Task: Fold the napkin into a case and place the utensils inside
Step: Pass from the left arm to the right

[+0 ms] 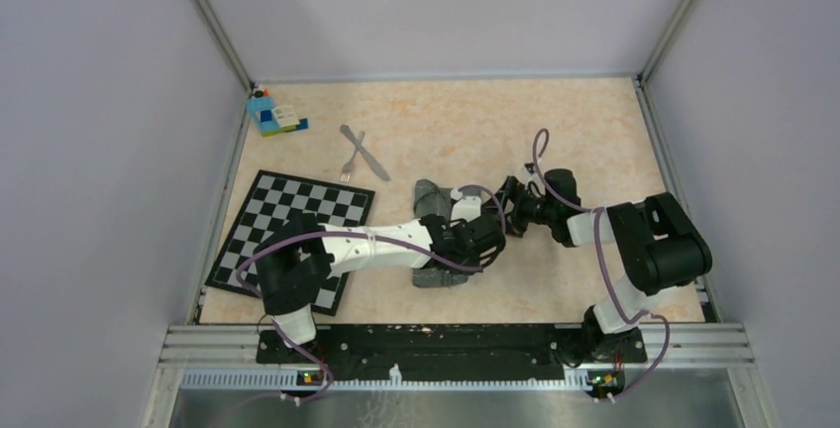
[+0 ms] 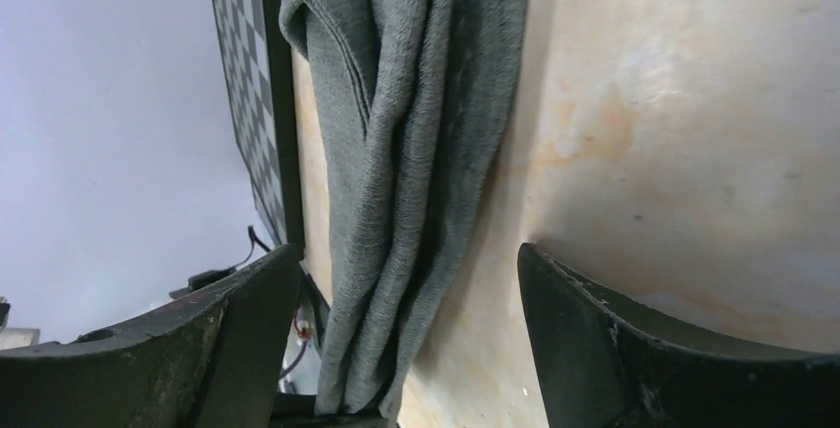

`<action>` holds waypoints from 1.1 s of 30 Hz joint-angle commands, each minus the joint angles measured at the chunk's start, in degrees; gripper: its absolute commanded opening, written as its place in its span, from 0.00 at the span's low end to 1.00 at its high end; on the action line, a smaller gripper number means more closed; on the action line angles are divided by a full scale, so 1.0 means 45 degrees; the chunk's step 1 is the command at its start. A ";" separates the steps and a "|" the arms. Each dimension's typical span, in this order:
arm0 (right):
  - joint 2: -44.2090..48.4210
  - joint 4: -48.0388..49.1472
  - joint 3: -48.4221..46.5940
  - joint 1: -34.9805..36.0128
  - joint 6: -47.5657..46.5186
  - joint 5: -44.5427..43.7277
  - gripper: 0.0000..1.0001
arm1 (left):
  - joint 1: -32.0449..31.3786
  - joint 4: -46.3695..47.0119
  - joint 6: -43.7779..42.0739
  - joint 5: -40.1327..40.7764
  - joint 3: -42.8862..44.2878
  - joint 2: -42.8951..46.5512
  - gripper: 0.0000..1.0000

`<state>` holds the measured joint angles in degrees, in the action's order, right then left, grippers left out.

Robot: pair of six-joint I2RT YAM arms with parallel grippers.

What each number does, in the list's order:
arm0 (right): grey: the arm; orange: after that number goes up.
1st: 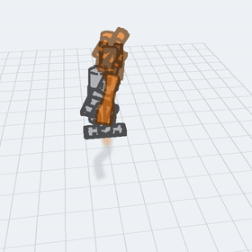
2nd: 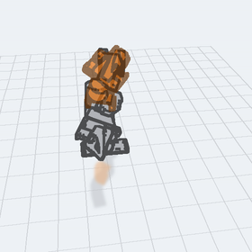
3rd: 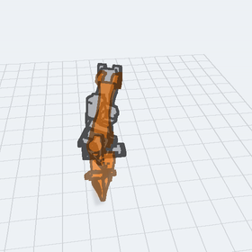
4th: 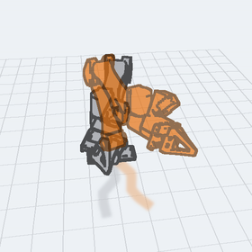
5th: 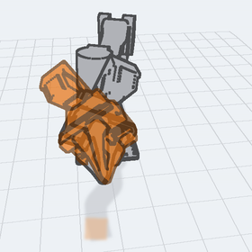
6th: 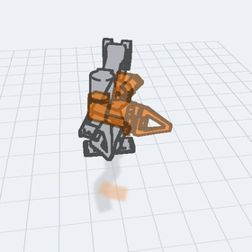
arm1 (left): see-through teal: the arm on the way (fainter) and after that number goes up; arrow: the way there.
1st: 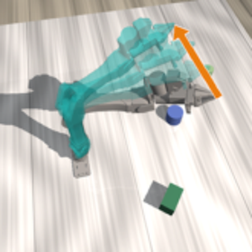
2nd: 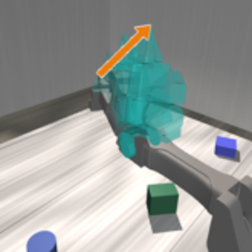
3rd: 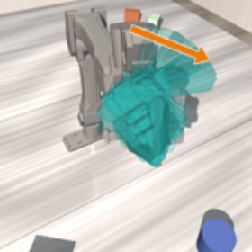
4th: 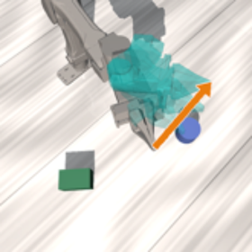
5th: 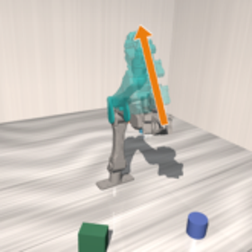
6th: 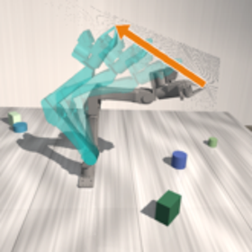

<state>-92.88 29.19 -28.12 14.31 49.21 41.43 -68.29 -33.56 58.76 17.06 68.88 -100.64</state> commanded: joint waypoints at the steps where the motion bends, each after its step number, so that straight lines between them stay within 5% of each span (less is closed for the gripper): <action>1: -0.0444 0.1408 -0.0080 0.0747 0.0780 -0.0376 0.78 | -0.0022 0.0617 0.0017 -0.0350 0.0045 0.0497 0.00; 9: -0.1176 0.1997 -0.0201 0.0888 0.0982 -0.0952 0.68 | -0.0020 0.0789 0.0067 -0.0585 -0.0126 0.0670 0.00; 19: -0.1324 0.1648 -0.1049 0.0868 -0.0006 -0.2094 0.34 | -0.0039 0.1235 0.0119 -0.0910 -0.0378 0.0749 0.00; 23: -0.1187 0.1414 -0.1244 0.0874 -0.0557 -0.2267 0.04 | -0.0020 0.1823 0.0145 -0.1177 -0.0619 0.0738 0.00; 26: -0.0804 0.0674 -0.1451 0.0873 -0.1323 -0.2571 0.00 | -0.0022 0.2481 0.0215 -0.1606 -0.0776 0.0584 0.00; 28: -0.0490 0.0248 -0.1503 0.0892 -0.1775 -0.2746 0.00 | 0.0014 0.3263 0.0363 -0.2124 -0.1071 0.0578 0.05; 33: -0.0081 -0.0615 -0.1695 0.0957 -0.2437 -0.2929 0.00 | 0.0124 0.5561 0.0361 -0.3112 -0.2601 0.1451 0.46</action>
<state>-96.57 28.23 -32.77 18.02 43.11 30.63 -68.01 -18.11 60.05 7.99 61.67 -99.46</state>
